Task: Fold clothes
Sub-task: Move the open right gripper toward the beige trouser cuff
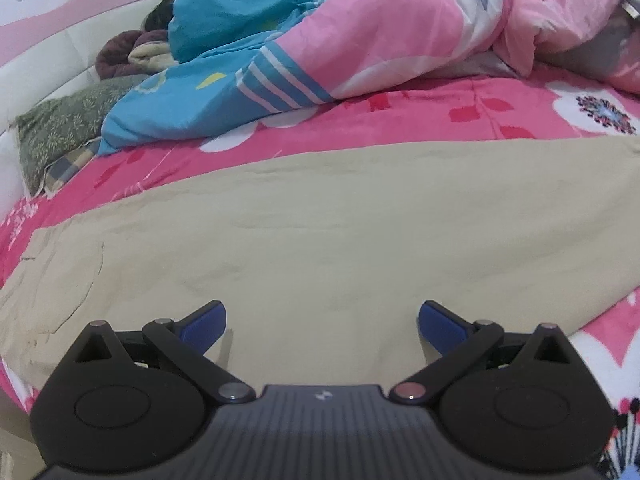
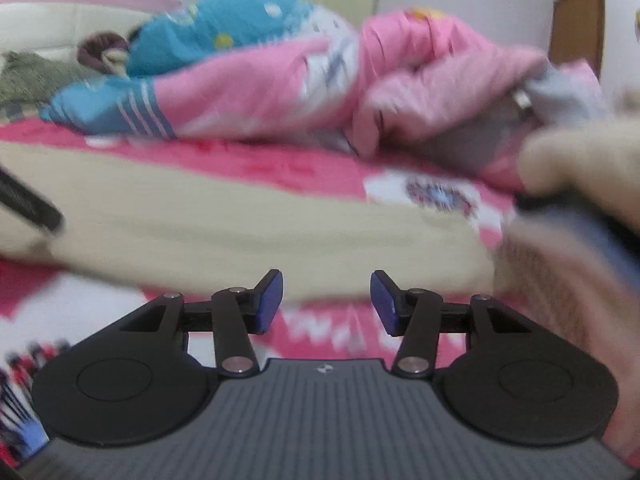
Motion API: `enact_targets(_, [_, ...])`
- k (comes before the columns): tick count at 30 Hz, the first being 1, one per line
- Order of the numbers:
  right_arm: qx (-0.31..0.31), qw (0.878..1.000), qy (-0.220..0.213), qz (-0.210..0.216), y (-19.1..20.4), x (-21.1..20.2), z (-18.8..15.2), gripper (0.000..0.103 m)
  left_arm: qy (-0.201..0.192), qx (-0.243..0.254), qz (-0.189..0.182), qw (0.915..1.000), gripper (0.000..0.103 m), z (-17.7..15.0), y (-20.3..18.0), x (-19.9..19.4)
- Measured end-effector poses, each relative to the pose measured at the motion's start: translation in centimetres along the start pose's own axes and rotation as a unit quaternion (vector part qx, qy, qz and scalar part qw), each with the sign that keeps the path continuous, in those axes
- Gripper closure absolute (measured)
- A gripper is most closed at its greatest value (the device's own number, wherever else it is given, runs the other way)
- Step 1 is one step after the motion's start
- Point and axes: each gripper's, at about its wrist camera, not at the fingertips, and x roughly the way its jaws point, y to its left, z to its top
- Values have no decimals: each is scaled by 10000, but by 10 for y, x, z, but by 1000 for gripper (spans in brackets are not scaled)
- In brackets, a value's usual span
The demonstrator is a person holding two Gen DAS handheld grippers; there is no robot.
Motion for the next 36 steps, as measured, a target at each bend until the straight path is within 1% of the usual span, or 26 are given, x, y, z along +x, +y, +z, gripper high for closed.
enact_targets(3, [100,9995,16,311,3,14,24,55,97,-46,-53,9999,0,0,0,5])
enact_targets(6, [232,9980,190,563,7,39,37,57,177,-187,-140,9996,0,-1,4,8])
enact_targets(9, [431,9952,633,611,7,63,31,58,222,-285,-210,9991,0,-3,7,9])
enact_targets(10, [483,9935,886,537,6,70,24,59,227,-293,-221,9991,0,-3,7,10])
enact_targets(11, [560,9920,1024,482,2,72,17,59,227,-287,-223,9991,0,-3,7,9])
enact_targets(14, [814,9908,960,502,-10,58,4,58,213,-258,-221,9992,0,-4,7,9])
enact_targets(16, [796,9914,950,419,-12,48,-2,57,202,-247,-217,9993,0,-5,7,10])
enact_targets(20, [869,9914,902,390,-17,38,-12,56,188,-251,-212,9993,0,-5,6,10])
enact_targets(23, [926,9909,900,379,-18,40,-12,56,195,-254,-205,9993,0,-4,5,10])
enact_targets(27, [826,9923,873,308,-13,41,-12,55,190,-258,-187,9993,0,-4,4,10])
enact_targets(36, [828,9925,845,295,-13,42,-14,54,203,-291,-215,9991,0,-5,6,9])
